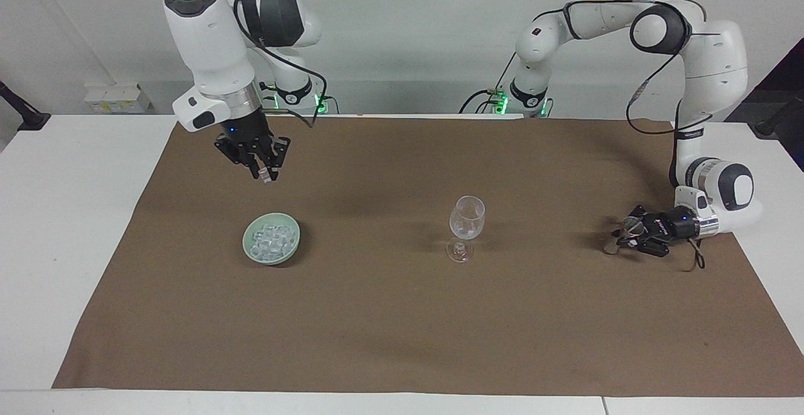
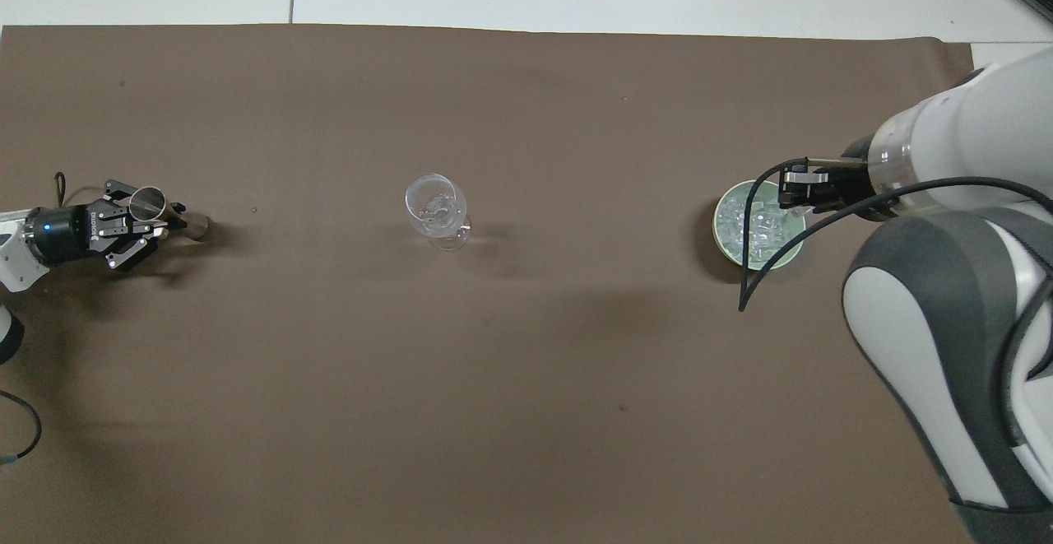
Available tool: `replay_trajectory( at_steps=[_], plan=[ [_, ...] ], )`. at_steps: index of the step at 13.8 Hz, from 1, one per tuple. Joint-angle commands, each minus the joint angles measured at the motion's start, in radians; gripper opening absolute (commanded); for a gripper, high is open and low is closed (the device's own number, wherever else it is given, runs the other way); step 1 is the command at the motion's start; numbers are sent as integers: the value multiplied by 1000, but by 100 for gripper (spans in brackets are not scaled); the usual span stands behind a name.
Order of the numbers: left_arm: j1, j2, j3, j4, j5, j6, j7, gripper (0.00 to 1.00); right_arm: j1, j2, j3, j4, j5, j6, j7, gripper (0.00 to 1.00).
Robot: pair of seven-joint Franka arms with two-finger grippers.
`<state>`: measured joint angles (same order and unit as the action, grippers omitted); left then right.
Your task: Pour wine and add ice with both arms
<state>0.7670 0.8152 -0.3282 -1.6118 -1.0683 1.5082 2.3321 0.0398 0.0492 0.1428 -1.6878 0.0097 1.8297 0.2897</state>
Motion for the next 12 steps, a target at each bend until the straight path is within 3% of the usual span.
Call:
replay_trajectory(
  at_steps=[1, 4, 5, 6, 8, 9, 12],
  plan=[
    [2, 8, 4, -10, 8, -11, 18, 0, 31, 78, 40, 152, 25, -39, 108, 0],
    [2, 7, 15, -10, 13, -11, 16, 0, 54, 119, 105, 207, 79, -56, 204, 0],
    [2, 7, 15, -8, 13, -11, 16, 6, 55, 132, 112, 224, 102, -53, 239, 0],
    [2, 5, 15, -5, 14, -11, 13, 19, 64, 159, 132, 268, 105, -53, 288, 0],
    [3, 2, 18, 1, 14, -16, 7, 30, 101, 224, 165, 344, 105, -37, 406, 0],
    [3, 1, 24, 3, 14, -22, 4, 45, 130, 256, 175, 376, 105, -14, 460, 0],
    [5, -17, 32, 9, 30, -26, 7, 70, 175, 310, 178, 414, 105, 37, 497, 0]
  ],
)
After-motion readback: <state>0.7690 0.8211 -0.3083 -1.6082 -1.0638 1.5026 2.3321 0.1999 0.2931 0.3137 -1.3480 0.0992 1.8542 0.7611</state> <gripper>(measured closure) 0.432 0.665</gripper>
